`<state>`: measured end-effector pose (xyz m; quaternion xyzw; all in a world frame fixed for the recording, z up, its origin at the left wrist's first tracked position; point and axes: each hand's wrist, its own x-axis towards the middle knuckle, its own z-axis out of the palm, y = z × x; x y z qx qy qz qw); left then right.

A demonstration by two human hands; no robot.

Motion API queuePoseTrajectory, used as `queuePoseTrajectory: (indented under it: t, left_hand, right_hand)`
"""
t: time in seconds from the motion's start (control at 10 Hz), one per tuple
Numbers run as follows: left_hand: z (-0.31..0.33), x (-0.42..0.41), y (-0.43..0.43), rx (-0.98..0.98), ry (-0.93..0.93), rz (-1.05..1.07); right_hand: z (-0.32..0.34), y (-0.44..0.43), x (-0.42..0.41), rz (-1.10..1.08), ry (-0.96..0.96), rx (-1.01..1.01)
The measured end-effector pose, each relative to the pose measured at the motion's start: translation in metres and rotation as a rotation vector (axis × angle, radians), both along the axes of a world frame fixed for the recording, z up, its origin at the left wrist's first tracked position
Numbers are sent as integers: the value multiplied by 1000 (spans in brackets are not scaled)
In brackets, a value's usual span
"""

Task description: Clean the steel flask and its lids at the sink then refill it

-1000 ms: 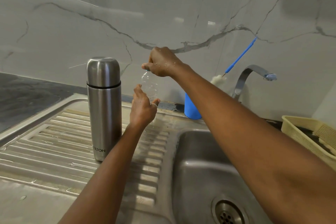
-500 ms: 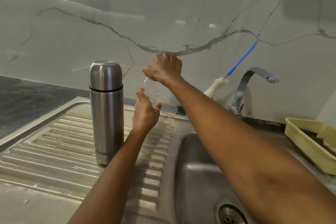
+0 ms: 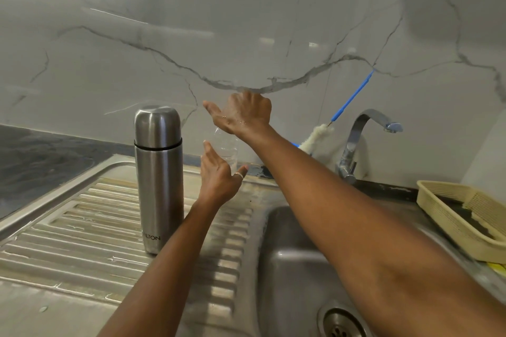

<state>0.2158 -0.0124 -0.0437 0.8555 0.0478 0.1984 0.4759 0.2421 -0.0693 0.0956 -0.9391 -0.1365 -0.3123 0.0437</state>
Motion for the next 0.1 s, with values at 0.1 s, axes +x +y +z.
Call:
queuePoseTrajectory:
  t: [0.1]
  left_hand:
    - [3, -4, -5, 74, 67, 55]
  right_hand:
    - [12, -6, -11, 3, 19, 59]
